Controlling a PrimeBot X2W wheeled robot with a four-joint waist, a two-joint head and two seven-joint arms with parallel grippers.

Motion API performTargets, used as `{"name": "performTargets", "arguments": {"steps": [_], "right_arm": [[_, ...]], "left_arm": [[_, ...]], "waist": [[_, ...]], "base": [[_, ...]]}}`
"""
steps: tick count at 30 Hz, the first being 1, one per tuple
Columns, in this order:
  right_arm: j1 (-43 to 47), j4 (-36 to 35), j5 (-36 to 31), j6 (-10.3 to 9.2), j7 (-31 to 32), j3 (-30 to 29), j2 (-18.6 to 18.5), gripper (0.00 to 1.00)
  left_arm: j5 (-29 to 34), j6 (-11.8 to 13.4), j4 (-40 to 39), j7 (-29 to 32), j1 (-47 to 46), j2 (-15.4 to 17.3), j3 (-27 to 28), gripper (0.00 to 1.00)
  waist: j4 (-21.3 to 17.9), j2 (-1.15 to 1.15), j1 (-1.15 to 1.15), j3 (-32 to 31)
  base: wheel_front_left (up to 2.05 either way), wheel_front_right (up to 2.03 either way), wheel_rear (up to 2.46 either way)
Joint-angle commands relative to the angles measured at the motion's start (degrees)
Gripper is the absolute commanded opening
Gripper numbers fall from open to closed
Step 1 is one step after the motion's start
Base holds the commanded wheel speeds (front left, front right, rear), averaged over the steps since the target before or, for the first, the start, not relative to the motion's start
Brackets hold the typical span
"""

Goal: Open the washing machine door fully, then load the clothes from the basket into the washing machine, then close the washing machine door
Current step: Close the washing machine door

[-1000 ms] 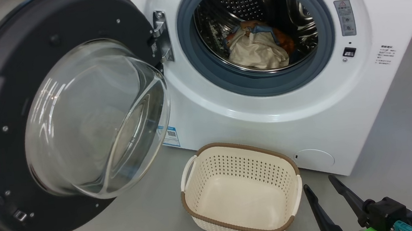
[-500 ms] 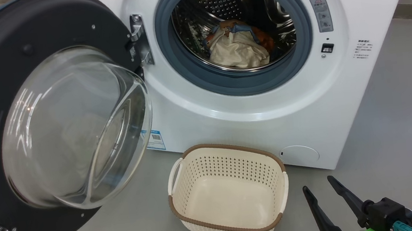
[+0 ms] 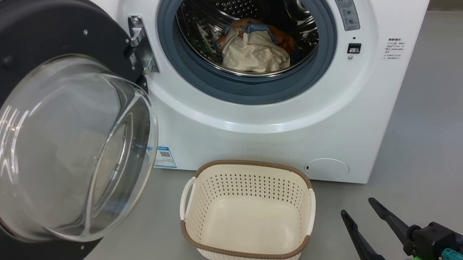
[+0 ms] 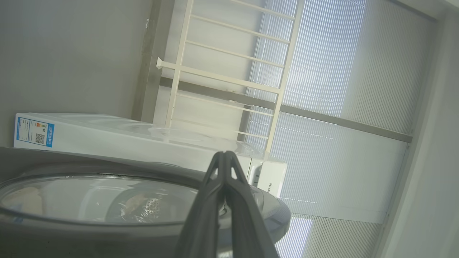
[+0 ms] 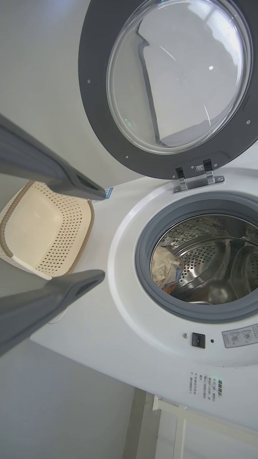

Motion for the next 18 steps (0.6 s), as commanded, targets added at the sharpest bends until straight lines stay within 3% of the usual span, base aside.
{"name": "performTargets", "arguments": {"steps": [1, 18], "right_arm": [[-2.68, -1.25, 0.23, 0.09, -0.28, 1.08, -0.41, 1.0], [-3.22, -1.4, 0.03, 0.09, -0.28, 0.0, 0.09, 1.0]], "left_arm": [[-0.25, -0.11, -0.98, 0.83, -0.5, 3.08, -0.06, 0.0], [-0.87, 1.57, -2.73, 9.59, -0.07, -0.19, -1.87, 0.0]], "waist": [[-0.25, 0.0, 0.0, 0.32], [0.18, 0.0, 0.0, 1.27]], "base": [[0.0, 0.0, 0.0], [0.0, 0.0, 0.0]]}}
